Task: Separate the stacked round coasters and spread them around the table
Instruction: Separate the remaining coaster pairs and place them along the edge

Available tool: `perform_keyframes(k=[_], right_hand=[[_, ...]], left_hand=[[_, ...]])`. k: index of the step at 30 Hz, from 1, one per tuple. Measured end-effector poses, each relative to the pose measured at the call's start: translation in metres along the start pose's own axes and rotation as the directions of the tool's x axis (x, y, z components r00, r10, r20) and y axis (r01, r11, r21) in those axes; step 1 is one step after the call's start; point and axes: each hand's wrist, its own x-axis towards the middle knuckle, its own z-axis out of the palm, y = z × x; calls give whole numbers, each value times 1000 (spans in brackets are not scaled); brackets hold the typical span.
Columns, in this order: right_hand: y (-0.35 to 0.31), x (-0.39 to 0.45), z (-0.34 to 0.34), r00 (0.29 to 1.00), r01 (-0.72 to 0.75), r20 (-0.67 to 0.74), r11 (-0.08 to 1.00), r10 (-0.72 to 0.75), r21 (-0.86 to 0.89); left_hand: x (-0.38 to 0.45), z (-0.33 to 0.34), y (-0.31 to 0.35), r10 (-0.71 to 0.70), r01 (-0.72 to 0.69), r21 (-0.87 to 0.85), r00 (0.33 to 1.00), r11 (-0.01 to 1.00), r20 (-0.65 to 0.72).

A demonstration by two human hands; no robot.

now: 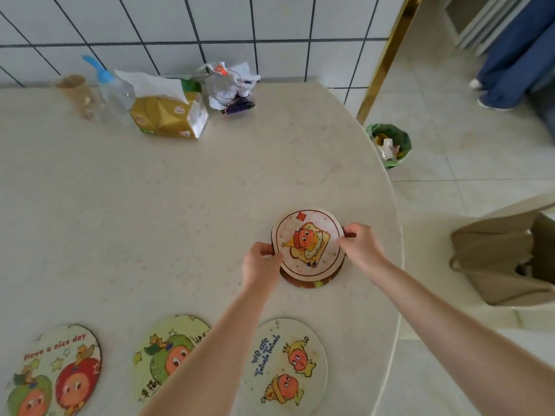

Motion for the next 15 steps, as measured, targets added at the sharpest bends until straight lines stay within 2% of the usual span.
perform_keyframes(k=[3, 6, 10, 15], right_hand=[[-5, 5, -3, 999, -24, -21, 1000, 24, -5], [-9, 12, -4, 999, -38, -30, 999, 37, -26], [-25, 29, -12, 998, -51, -43, 998, 53, 39], [-48, 64, -24, 998, -61, 13, 985, 59, 164]], left_hand=[[6, -1, 8, 89, -91, 161, 996, 983, 20], [15, 1, 17, 145, -141, 216, 989, 966, -3], [28, -2, 38, 160, -158, 162, 987, 974, 2], [50, 1, 73, 149, -149, 67, 989, 987, -7]])
